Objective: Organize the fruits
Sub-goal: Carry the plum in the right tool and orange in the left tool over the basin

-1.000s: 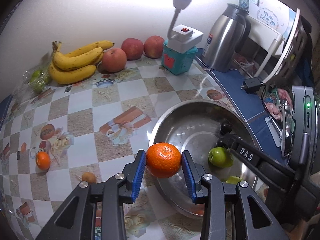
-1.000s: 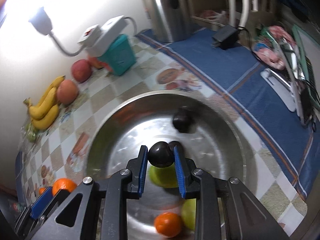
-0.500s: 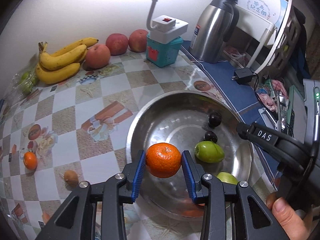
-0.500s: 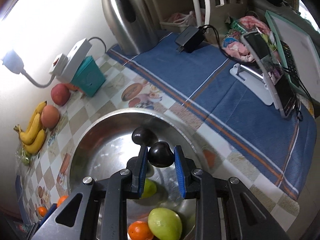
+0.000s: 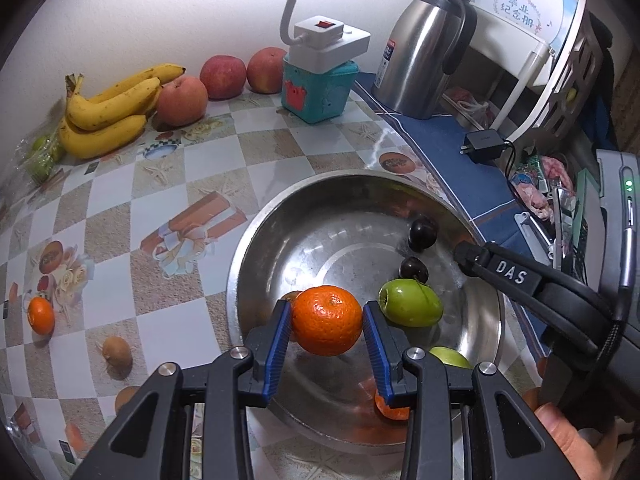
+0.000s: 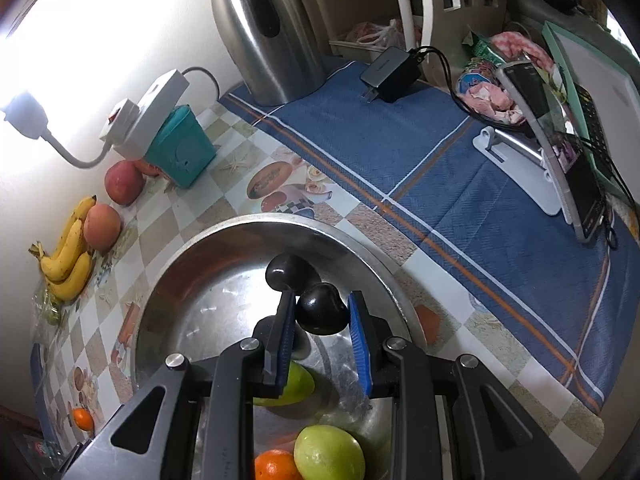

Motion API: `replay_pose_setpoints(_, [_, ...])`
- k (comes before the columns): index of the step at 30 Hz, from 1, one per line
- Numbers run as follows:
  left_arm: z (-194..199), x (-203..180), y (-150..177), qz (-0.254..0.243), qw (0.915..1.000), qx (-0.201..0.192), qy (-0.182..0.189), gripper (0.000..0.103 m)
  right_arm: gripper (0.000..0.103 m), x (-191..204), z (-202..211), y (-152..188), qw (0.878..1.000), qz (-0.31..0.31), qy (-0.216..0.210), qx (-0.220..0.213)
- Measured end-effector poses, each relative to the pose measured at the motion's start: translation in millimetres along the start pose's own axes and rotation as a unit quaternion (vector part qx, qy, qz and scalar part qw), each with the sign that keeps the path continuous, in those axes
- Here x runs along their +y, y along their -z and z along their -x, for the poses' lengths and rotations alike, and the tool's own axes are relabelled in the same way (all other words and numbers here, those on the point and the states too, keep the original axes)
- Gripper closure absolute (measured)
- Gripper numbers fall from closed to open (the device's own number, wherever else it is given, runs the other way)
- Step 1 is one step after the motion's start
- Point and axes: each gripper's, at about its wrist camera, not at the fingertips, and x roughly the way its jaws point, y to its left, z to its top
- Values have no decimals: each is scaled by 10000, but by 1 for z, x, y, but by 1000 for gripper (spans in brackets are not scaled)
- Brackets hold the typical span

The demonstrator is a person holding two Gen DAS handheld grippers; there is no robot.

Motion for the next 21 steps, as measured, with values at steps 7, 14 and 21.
replay_pose_setpoints(7, [-10, -5, 1, -92, 10000, -9, 5, 63, 75, -4, -15, 4, 9999, -13, 14, 171])
replay_pose_setpoints(14, [-21, -7, 5, -126, 9998, 123, -10, 63, 75, -4, -24, 7, 9995, 19, 25, 314])
replay_pose_setpoints(21, [-22, -9, 5, -178, 9997, 158, 22, 63, 75, -2, -27, 8, 9993, 63, 63, 365])
